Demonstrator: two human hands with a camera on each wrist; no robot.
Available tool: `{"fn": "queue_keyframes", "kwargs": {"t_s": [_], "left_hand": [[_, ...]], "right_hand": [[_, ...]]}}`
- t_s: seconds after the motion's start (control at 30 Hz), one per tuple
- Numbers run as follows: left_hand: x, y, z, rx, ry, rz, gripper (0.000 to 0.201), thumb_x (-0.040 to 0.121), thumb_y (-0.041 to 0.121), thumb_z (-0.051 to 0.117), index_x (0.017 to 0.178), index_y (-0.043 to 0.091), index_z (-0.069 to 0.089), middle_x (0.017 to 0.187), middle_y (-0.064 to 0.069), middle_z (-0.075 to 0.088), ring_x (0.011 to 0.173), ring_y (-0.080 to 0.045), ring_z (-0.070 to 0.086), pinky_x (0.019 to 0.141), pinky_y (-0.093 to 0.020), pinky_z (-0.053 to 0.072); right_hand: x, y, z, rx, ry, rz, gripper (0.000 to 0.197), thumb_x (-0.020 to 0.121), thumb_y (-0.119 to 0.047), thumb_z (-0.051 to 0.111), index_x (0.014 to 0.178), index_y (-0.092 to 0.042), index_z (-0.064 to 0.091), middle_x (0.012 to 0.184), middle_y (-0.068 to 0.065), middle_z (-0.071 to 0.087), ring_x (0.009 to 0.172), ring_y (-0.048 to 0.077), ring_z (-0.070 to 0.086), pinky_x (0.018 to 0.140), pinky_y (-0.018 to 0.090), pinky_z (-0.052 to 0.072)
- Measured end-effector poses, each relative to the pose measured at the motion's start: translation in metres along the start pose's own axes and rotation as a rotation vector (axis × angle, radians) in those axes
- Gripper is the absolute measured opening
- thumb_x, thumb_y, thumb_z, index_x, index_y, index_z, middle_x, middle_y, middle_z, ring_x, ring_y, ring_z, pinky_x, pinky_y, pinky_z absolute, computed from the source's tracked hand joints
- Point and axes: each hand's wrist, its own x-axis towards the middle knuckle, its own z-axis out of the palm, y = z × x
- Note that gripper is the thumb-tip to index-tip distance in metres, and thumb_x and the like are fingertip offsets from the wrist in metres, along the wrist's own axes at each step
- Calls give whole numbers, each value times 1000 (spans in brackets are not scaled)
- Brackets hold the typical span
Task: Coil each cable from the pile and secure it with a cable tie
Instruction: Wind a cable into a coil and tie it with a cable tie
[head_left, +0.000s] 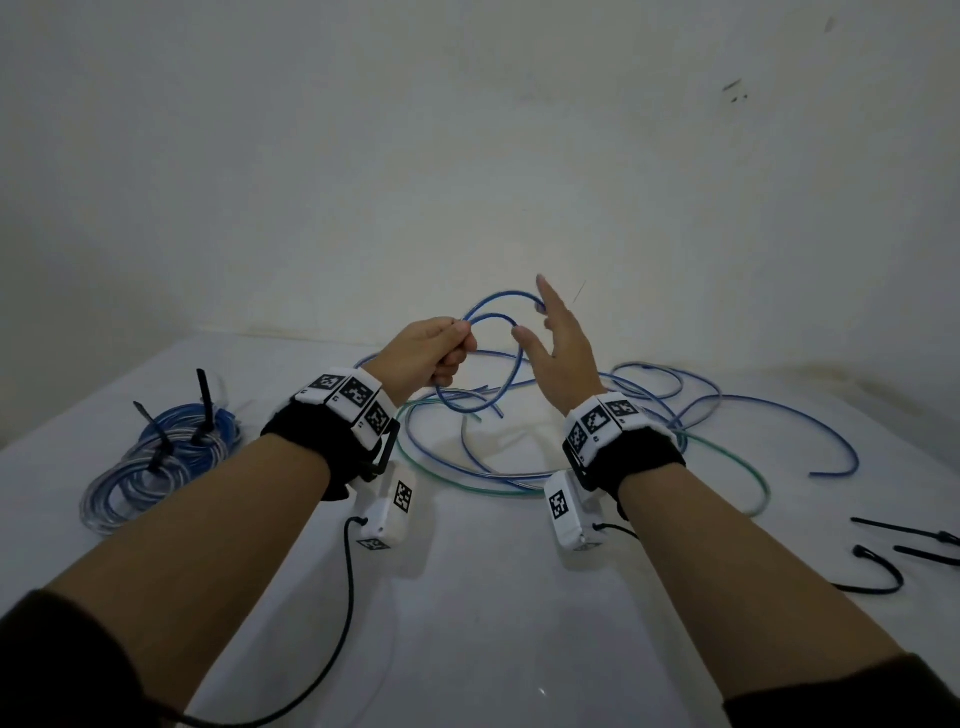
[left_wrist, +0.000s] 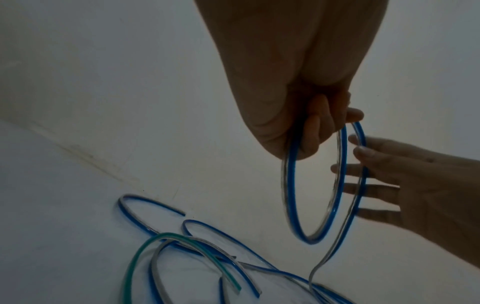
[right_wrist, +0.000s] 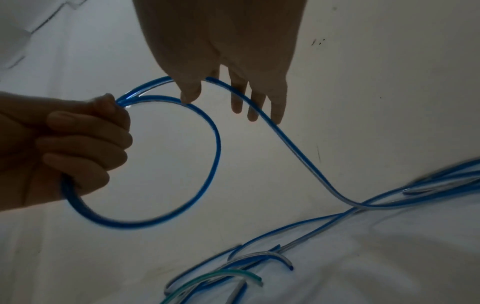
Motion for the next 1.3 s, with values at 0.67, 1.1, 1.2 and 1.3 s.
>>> {"fn": "queue_keyframes", "kwargs": {"t_s": [0.67, 1.1, 1.2, 1.3], "left_hand": [[-7, 8, 3, -275, -144, -130, 32, 101, 17, 26, 76, 9, 46, 55, 1, 42, 51, -13, 43, 56, -21, 42], [6, 28, 8, -599, -89, 3, 36, 102, 26, 22, 71, 17, 39, 47, 10, 34, 40, -5, 30, 52, -21, 37], [10, 27, 7, -629, 26, 46, 33, 100, 18, 23, 74, 16, 43, 48, 8, 37, 42, -7, 33, 58, -24, 31], [12, 23, 13, -523, 117, 112, 31, 100, 11, 26, 74, 14, 42, 54, 5, 41, 48, -9, 37, 59, -23, 33]], "right_hand": [[11, 5, -1, -42, 320, 142, 22, 98, -14, 41, 102, -6, 61, 86, 11, 65, 80, 27, 61, 77, 46, 52], [-6, 19, 10, -6, 12, 333, 21, 99, -9, 36, 106, -1, 54, 86, 9, 57, 77, 22, 52, 68, 30, 44], [-15, 17, 14, -55, -134, 387, 14, 100, -13, 35, 100, -6, 47, 85, 9, 57, 76, 22, 52, 74, 36, 45], [-19, 10, 19, -66, -277, 354, 17, 98, -6, 36, 101, -7, 53, 96, 9, 54, 82, 19, 49, 69, 27, 40]]}}
